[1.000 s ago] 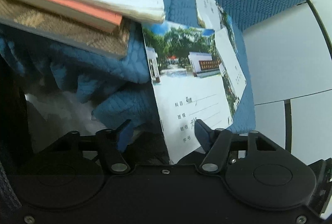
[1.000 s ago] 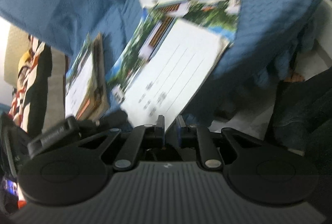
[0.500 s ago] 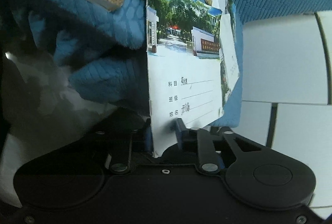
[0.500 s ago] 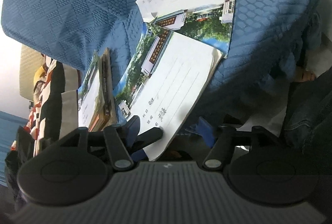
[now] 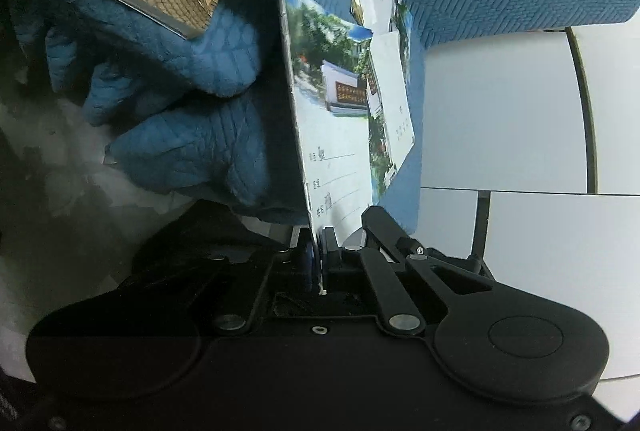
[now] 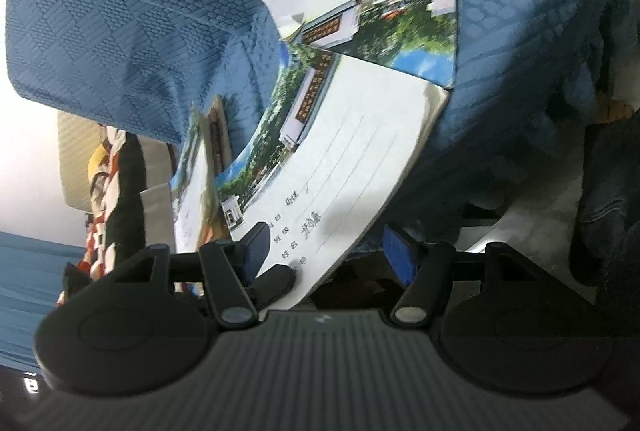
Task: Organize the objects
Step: 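Lift the postcards up on their edge, then carry the postcards to the book stack and lower them onto it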
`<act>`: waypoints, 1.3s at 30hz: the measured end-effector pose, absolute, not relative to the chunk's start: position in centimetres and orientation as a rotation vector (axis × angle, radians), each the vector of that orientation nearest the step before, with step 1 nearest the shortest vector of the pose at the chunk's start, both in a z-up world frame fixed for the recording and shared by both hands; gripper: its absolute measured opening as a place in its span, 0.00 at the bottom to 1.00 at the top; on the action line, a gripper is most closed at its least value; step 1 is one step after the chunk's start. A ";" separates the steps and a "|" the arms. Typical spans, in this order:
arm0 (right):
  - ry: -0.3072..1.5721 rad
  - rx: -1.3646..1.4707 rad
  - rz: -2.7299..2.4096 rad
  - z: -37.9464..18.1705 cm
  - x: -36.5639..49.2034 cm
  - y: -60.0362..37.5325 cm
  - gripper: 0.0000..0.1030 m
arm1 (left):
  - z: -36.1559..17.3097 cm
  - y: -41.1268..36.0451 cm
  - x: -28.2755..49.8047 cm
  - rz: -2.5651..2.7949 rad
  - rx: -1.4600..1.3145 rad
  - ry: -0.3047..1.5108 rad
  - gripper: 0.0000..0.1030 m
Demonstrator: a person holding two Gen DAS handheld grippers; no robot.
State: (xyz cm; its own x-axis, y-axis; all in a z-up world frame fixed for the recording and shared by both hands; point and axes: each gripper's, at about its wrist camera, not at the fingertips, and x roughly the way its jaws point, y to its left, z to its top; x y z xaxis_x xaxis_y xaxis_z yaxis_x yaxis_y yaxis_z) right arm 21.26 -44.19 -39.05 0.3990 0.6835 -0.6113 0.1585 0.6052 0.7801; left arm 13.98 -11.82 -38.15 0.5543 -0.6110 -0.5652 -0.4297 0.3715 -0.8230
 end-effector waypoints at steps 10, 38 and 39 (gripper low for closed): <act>1.104 0.968 0.398 -39.3 21.5 -44.5 0.64 | -36.1 -10.3 11.9 -0.193 -1.291 1.007 0.04; 0.903 0.754 0.299 -29.3 21.7 -43.9 0.11 | -28.7 -7.8 10.7 -0.197 -1.272 0.922 0.11; 0.893 0.749 0.299 -28.8 21.8 -43.8 0.11 | -28.4 -7.7 10.8 -0.200 -1.276 0.919 0.11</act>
State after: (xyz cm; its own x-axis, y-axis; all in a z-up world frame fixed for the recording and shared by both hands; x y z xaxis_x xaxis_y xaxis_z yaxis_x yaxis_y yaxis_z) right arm 21.83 -43.80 -28.77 0.6071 0.5282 -0.5937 0.0637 0.7124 0.6989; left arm 10.84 -7.69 -28.38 0.6426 -0.5998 -0.4767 -0.3470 0.3269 -0.8791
